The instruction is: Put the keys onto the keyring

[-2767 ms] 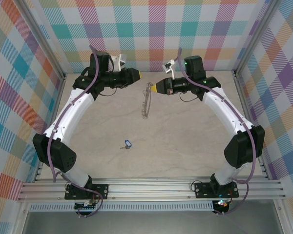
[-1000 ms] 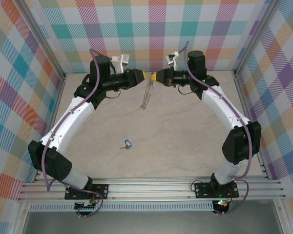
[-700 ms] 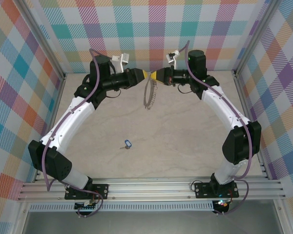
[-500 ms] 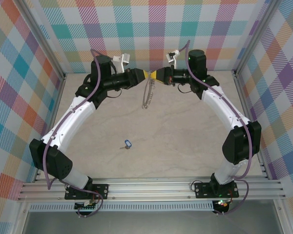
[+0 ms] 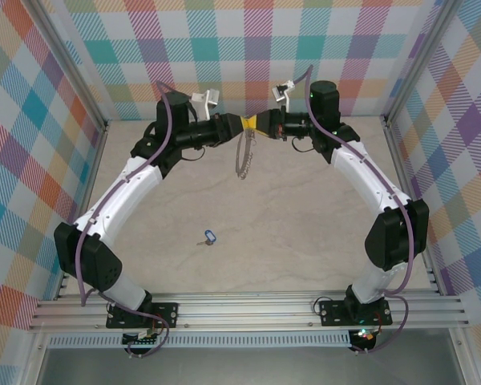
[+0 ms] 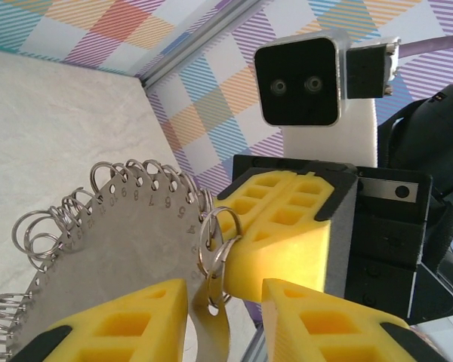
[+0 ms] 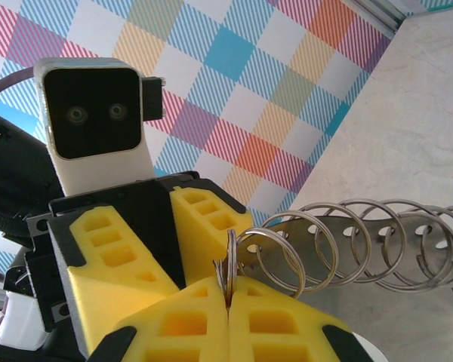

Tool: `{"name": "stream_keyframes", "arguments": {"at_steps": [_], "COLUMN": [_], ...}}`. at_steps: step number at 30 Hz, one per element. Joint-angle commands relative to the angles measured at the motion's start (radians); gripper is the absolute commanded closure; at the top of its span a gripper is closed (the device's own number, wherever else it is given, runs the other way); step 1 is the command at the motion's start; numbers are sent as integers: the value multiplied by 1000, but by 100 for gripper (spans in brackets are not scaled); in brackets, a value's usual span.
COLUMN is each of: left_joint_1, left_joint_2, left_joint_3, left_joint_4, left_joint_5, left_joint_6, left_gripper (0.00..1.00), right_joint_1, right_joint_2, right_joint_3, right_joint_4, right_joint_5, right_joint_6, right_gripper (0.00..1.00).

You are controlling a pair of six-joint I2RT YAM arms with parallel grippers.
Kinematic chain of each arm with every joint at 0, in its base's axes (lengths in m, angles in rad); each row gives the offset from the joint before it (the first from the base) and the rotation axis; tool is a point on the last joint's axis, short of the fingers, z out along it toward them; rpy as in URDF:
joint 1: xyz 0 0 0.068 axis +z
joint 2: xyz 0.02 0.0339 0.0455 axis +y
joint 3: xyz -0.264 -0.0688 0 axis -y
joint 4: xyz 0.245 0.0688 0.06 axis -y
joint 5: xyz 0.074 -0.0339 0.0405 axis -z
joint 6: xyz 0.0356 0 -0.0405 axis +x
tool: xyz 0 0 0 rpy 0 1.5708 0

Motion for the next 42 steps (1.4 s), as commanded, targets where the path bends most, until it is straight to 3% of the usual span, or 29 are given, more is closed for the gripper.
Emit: {"name": "stream_keyframes", "arguments": {"at_steps": [1,13,19,30,35,38,40,42], "left_joint_1": [-16,-21,-29,-48,-53,-53,-53,-52], "left_joint_2": [2,4,20,64,83,81,74,65], "left_joint_3": [33,51,54,90,101,96,91,82], "left_joint_4": [29,61,88,116,142,152,161,168], "left_joint_5": [21,3,8,11,6,-6,-16,-33], "left_joint_6": [-12,-33,-45,-63,-72,-70,-64,-56], "left_gripper": [68,69,81,77,100,100,100,100], "right_joint_1": [-3,-2,-2,-1,-1,-3,-4,-9], "right_joint_2": [-30,-29,-34,-38,-41,-42,-43,-43], "right_joint_3": [35,19,16,19,19,24,28,30], "right_joint_4": [49,43,41,29,12,-5,-17,-16], "right_joint_5": [-30,-37,-37,-45,-41,-33,-21,-9], "right_joint_6": [10,8,8,6,-7,-13,-16,-10], "right_gripper": [100,100,100,100,100,100,96,80]}}
